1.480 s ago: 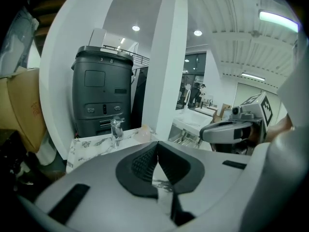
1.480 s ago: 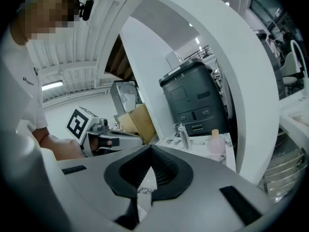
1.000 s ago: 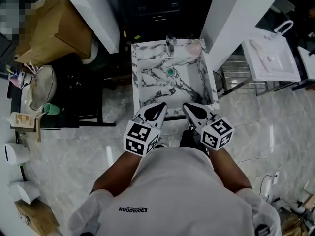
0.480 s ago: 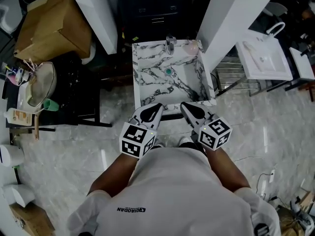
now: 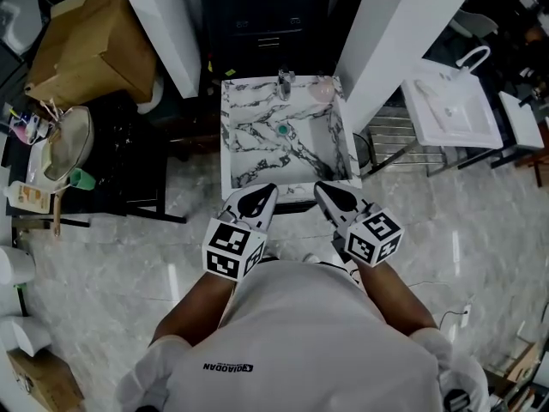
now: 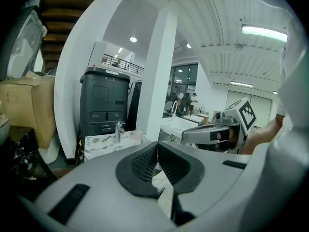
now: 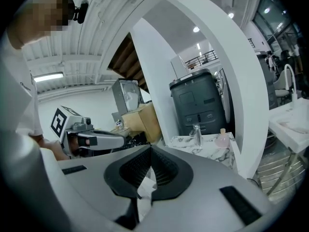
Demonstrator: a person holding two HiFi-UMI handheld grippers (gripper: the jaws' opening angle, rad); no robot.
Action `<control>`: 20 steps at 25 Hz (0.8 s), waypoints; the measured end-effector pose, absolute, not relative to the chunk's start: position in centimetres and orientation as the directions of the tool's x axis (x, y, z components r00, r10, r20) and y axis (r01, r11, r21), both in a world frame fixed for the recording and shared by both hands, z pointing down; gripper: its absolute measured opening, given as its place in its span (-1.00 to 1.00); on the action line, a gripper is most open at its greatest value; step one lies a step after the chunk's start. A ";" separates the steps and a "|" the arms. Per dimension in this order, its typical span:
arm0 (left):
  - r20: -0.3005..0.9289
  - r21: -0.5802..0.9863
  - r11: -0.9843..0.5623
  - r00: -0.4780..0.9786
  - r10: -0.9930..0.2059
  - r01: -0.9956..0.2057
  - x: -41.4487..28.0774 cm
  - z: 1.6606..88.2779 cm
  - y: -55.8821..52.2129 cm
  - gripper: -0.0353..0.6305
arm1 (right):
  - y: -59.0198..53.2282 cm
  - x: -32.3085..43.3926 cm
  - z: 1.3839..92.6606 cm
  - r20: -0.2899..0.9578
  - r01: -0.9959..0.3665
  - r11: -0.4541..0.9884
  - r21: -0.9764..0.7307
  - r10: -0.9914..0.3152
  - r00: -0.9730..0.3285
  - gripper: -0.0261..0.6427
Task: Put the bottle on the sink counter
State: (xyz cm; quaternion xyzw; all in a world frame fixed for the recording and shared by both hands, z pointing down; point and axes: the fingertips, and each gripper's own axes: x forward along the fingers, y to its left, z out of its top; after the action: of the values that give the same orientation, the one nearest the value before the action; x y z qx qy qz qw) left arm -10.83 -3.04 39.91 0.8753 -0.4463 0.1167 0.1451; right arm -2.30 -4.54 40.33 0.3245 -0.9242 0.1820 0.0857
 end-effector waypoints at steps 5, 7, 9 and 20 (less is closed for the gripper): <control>0.327 0.134 -0.544 0.555 -0.765 -0.829 -9.9 39.0 -3.2 -0.85 | -4.1 -0.2 40.7 0.284 -0.636 0.717 -0.285 -0.570 -0.771 -0.80; 0.324 0.160 -0.536 0.557 -0.764 -0.829 -9.5 38.8 -3.0 -0.85 | -3.8 0.3 40.6 0.282 -0.632 0.719 -0.287 -0.567 -0.774 -0.80; 0.324 0.191 -0.526 0.559 -0.763 -0.829 -9.0 38.7 -2.7 -0.85 | -3.5 0.8 40.5 0.279 -0.627 0.724 -0.288 -0.563 -0.778 -0.80; 0.343 0.135 -0.522 0.534 -0.773 -0.842 -7.2 38.9 -1.4 -0.85 | -2.8 2.2 40.6 0.263 -0.614 0.731 -0.297 -0.556 -0.788 -0.81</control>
State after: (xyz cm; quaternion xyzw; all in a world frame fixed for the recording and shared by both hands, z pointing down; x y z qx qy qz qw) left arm -7.17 -1.41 38.94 0.8639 -0.4674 0.1209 0.1433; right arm 2.23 -2.79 40.62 0.3157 -0.9270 0.1868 0.0780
